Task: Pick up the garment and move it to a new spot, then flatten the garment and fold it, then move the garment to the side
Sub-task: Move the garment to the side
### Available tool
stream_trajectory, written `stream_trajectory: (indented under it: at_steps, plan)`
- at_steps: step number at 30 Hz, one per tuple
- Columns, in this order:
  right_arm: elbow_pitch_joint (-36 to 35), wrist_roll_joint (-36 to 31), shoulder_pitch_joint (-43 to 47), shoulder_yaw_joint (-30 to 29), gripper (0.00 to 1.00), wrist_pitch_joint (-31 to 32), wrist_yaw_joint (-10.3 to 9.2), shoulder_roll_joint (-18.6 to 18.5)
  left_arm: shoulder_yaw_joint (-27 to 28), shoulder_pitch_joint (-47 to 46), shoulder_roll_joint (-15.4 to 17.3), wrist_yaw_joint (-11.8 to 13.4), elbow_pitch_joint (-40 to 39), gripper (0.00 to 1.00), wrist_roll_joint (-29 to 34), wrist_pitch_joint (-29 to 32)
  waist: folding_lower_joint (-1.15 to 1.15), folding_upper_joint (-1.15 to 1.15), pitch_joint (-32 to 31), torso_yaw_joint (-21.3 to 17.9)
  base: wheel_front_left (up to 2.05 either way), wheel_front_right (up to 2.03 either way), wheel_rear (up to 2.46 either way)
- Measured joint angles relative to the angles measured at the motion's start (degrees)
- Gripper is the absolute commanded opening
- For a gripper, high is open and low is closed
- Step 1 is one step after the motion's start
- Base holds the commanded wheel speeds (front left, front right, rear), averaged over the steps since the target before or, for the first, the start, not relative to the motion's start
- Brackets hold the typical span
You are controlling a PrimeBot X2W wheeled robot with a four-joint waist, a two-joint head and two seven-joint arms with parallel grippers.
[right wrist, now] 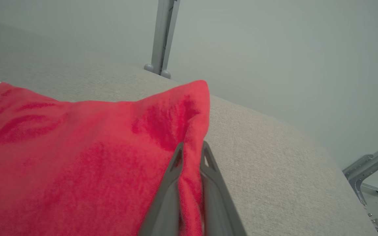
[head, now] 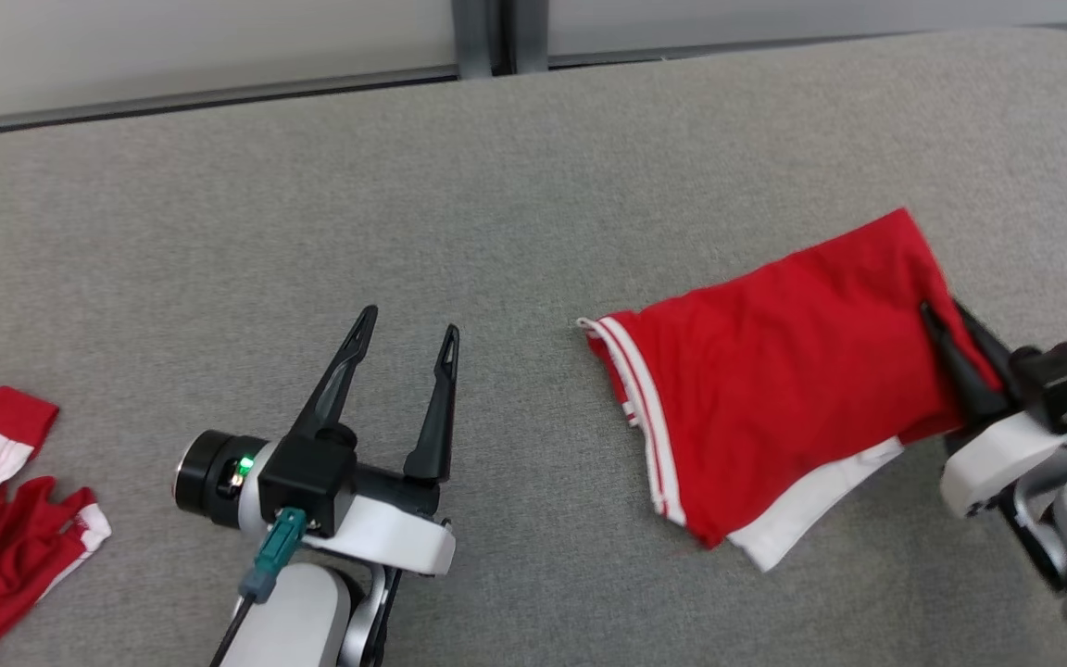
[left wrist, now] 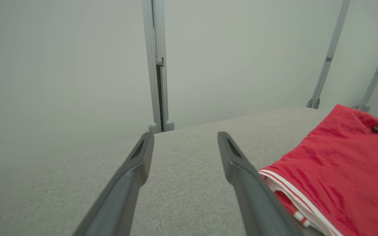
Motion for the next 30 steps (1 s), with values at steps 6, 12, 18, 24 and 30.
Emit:
stream_trajectory:
  at_steps: [6, 12, 18, 24, 30]
  plan:
    - [4.0, 2.7, -8.7, 1.9, 0.00, -0.1, 0.00, -9.1, -2.1, -5.7, 0.0, -1.4, 0.1, 1.00, 2.8, -0.1, 0.00, 0.00, 5.7, -3.6, 0.00, 0.00, 0.00]
    - [9.2, 3.1, -14.8, 0.6, 0.00, -0.2, 0.01, -15.4, -3.3, -10.8, 0.0, -2.2, -0.1, 1.00, 5.0, -0.1, 0.00, 0.00, 11.9, -6.0, 0.00, 0.00, 0.00]
    - [15.2, 0.9, -19.1, -1.7, 0.00, -0.1, 0.01, -18.2, -4.2, -13.7, 0.1, -2.4, -1.0, 1.00, 6.1, -0.1, 0.00, 0.00, 16.9, -7.2, 0.00, 0.00, 0.00]
    - [20.4, -0.1, -21.1, -5.4, 1.00, -0.1, 0.01, -17.7, -4.7, -15.0, 0.2, -2.7, -1.5, 1.00, 6.3, -0.1, 0.00, 0.00, 18.4, -7.0, 0.00, 0.00, 0.00]
    - [18.9, -0.9, -21.4, -9.7, 1.00, -0.1, 0.01, -16.0, -4.9, -15.0, 0.2, -2.3, -1.5, 1.00, 5.4, -0.1, 0.00, -0.01, 16.4, -6.2, 0.00, 0.00, 0.00]
